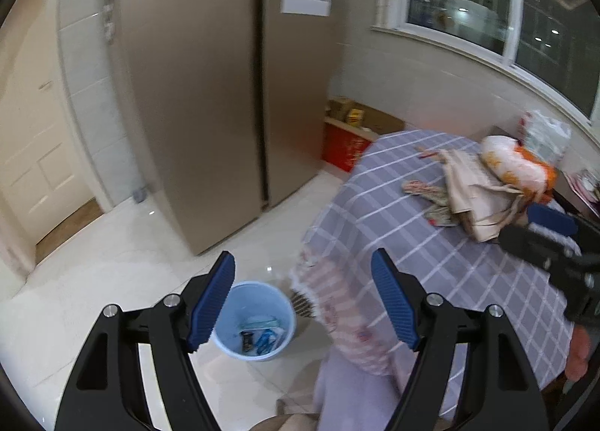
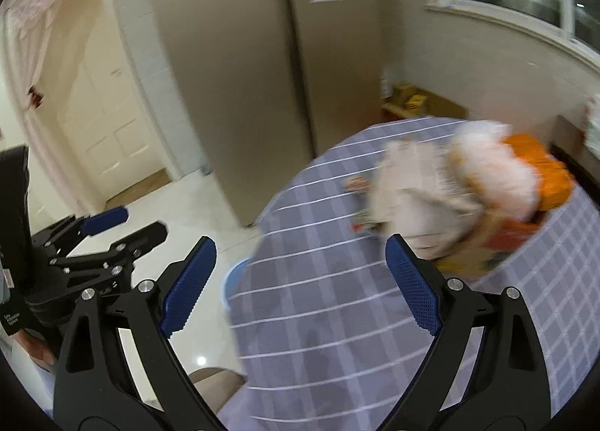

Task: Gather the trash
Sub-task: 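Move both open tools back over the table toward the bags, then grasp the orange bag with the right tool while the left tool grasps the white bag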

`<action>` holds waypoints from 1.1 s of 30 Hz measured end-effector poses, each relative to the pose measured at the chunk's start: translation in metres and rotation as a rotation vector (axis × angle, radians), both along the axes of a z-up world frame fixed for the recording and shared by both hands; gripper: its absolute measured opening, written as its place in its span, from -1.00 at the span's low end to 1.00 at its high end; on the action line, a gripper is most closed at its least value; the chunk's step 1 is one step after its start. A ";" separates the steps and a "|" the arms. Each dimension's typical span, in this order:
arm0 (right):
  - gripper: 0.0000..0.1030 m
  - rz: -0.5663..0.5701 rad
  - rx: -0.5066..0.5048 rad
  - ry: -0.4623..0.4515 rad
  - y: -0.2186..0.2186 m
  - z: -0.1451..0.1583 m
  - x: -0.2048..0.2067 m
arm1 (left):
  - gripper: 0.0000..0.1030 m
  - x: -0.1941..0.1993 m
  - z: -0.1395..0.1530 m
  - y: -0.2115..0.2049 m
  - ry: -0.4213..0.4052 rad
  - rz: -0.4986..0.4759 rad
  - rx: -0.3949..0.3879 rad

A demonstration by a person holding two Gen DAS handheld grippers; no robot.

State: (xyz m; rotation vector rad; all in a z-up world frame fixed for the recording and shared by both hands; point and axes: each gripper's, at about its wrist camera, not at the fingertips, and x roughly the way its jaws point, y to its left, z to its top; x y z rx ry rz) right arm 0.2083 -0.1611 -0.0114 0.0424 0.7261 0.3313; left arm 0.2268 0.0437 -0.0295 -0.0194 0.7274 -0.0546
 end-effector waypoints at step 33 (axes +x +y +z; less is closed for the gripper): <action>0.74 -0.179 -0.028 0.200 -0.172 0.000 0.119 | 0.52 0.113 0.020 -0.167 0.151 -0.170 -0.137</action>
